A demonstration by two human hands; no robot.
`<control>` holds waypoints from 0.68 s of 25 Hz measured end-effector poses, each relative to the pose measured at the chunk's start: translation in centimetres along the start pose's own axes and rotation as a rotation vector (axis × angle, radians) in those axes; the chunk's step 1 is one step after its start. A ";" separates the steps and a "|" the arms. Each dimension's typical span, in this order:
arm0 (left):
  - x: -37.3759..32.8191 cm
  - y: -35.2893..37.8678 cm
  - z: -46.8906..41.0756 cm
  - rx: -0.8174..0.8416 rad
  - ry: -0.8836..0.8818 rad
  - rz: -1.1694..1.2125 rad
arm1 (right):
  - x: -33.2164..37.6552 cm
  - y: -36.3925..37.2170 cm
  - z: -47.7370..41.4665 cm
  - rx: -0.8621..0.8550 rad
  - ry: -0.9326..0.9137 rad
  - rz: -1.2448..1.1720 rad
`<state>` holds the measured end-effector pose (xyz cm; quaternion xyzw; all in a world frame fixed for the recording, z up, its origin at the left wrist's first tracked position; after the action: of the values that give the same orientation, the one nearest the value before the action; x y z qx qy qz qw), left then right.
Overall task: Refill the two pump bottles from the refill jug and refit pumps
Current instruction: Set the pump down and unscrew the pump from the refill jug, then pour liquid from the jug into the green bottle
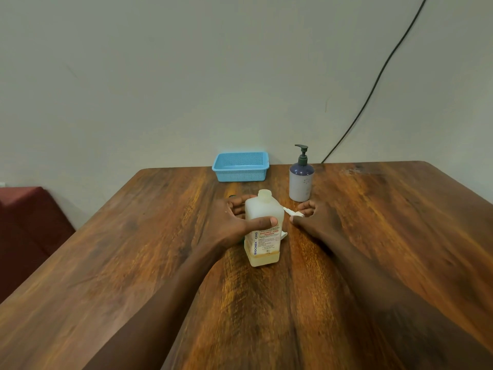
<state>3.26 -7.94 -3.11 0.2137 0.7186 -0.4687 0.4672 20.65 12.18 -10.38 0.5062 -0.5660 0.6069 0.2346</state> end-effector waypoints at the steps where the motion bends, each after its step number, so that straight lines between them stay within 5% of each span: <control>1: 0.1 0.2 0.0 0.000 0.005 0.000 | 0.1 0.1 0.1 0.008 0.001 -0.010; 5: 0.6 0.7 0.1 -0.012 0.019 0.025 | 1.2 0.1 0.7 0.027 -0.008 0.009; 8: 0.7 0.8 0.4 -0.006 0.038 0.062 | 3.8 -0.2 2.3 -0.009 -0.199 -0.148; 12: 1.2 0.5 0.8 0.011 0.068 0.063 | 8.2 0.1 5.6 0.341 -0.265 -0.689; 17: 1.0 -0.1 1.9 -0.005 0.139 -0.004 | 9.1 1.9 8.1 0.592 -0.260 -0.606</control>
<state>3.59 -9.78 -4.20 0.2433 0.7510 -0.4517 0.4157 18.40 1.62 -4.43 0.7669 -0.2187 0.5779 0.1735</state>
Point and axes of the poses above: each hand's wrist, its own z-axis away from the middle knuckle, its own y-axis out of the palm, x = y × z, the point moved 4 cm from there along -z, towards the middle knuckle, and after that the axes turned 13 degrees about -z, right-handed, at the moved point
